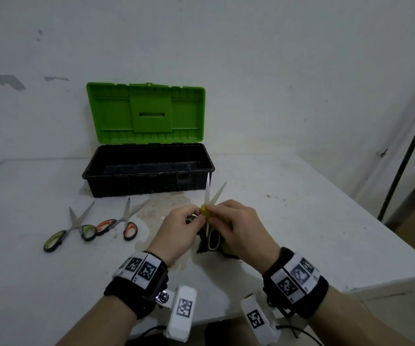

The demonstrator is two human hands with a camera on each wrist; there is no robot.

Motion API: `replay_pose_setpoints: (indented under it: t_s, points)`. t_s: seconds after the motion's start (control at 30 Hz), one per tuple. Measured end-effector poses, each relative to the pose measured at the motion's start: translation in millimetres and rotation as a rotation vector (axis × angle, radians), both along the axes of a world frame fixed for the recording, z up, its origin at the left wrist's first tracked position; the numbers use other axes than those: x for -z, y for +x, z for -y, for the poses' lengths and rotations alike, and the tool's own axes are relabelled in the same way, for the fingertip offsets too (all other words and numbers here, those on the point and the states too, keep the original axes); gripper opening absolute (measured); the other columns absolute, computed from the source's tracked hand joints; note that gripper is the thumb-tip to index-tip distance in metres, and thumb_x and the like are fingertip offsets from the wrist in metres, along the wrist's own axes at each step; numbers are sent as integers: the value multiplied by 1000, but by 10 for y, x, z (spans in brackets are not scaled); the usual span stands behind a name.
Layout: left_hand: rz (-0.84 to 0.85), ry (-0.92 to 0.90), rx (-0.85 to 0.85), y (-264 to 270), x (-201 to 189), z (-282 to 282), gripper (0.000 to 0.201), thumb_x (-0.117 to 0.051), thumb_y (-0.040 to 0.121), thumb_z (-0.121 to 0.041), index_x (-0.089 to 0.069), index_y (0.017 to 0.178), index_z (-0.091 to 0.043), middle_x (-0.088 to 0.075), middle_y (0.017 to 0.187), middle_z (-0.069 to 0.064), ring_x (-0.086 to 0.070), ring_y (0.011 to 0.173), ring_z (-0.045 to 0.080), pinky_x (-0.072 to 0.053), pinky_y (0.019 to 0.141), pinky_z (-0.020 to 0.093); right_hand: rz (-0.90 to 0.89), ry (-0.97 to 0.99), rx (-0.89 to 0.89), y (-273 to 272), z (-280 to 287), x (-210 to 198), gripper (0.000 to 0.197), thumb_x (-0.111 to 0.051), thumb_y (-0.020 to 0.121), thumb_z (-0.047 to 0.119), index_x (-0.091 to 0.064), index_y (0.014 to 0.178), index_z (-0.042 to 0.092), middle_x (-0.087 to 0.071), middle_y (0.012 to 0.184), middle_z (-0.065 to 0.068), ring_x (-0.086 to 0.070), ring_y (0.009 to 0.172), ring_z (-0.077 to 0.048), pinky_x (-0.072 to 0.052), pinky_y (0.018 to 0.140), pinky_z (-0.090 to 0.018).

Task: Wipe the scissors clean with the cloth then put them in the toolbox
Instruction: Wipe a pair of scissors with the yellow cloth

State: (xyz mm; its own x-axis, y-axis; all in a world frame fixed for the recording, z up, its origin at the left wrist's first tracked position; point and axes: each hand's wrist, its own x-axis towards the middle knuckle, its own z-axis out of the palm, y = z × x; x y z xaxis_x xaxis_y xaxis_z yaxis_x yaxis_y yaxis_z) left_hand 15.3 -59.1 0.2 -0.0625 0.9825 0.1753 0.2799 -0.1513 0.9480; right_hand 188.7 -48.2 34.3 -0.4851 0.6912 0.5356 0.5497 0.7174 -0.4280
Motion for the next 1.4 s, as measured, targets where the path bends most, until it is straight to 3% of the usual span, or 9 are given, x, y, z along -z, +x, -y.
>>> replay_pose_setpoints:
  t_s: [0.17, 0.33, 0.53, 0.6, 0.77, 0.87, 1.0, 1.17, 1.4]
  points:
    - [-40, -1, 19, -25, -47, 35, 22, -65, 94, -32, -70, 74, -22, -55, 55, -14, -43, 48, 4, -35, 54, 26, 12, 90, 49, 38, -24, -48, 16, -64, 92, 21, -71, 106, 19, -67, 88, 1, -62, 77, -15, -53, 69, -30]
    - [-146, 8, 32, -66, -64, 69, 23, -65, 94, -36, -72, 75, -24, -56, 54, -16, -43, 48, 2, -36, 54, 25, 151, 163, 42, 24, -21, -34, 17, -58, 94, 19, -72, 104, 16, -59, 82, -3, -57, 66, -20, -52, 56, -34]
    - [-200, 5, 19, -91, -48, 97, 26, -66, 92, -43, -73, 75, -24, -65, 67, -2, -51, 57, 4, -43, 60, 25, 120, 110, 220, 131, -270, -123, 17, -56, 97, 18, -72, 91, 14, -57, 83, -1, -56, 68, -19, -52, 64, -38]
    - [-195, -16, 15, -94, -27, 99, 27, -66, 92, -43, -73, 75, -24, -66, 68, -5, -53, 60, 5, -44, 63, 26, 64, 99, 299, 206, -378, -164, 18, -57, 96, 18, -73, 91, 12, -57, 82, -3, -56, 68, -21, -52, 65, -41]
    - [-169, -50, -16, -86, -2, 58, 26, -65, 91, -45, -73, 74, -27, -71, 77, 0, -65, 74, 27, -53, 73, 42, 73, 109, 135, 139, -160, -88, 23, -51, 97, 31, -70, 95, 20, -55, 83, 0, -56, 64, -20, -51, 60, -38]
    - [-205, -29, 13, -53, -26, 61, 24, -65, 93, -39, -74, 78, -25, -72, 78, -3, -64, 75, 16, -51, 73, 35, 181, 110, 72, 36, -43, 54, 25, -49, 94, 28, -70, 97, 17, -54, 81, -4, -54, 65, -24, -50, 57, -39]
    - [-229, -24, 10, -79, -10, 67, 25, -67, 93, -39, -72, 75, -23, -64, 66, -13, -54, 62, -1, -42, 65, 21, 143, 82, 150, 90, -184, 29, 15, -55, 95, 17, -70, 93, 13, -54, 82, -4, -54, 67, -22, -50, 61, -40]
    - [-216, -56, 14, -104, -3, 55, 24, -67, 93, -39, -71, 73, -26, -62, 60, -23, -54, 60, -5, -40, 65, 20, 30, 82, 257, 193, -347, -114, 16, -57, 95, 16, -72, 90, 13, -55, 82, -5, -56, 67, -23, -52, 64, -41]
    - [-243, -38, 33, -105, -10, 25, 23, -67, 92, -38, -73, 76, -23, -63, 67, -7, -54, 63, 7, -47, 67, 32, 184, 96, 64, 15, -55, 95, 24, -50, 95, 25, -71, 101, 16, -52, 80, -4, -52, 64, -23, -49, 55, -39]
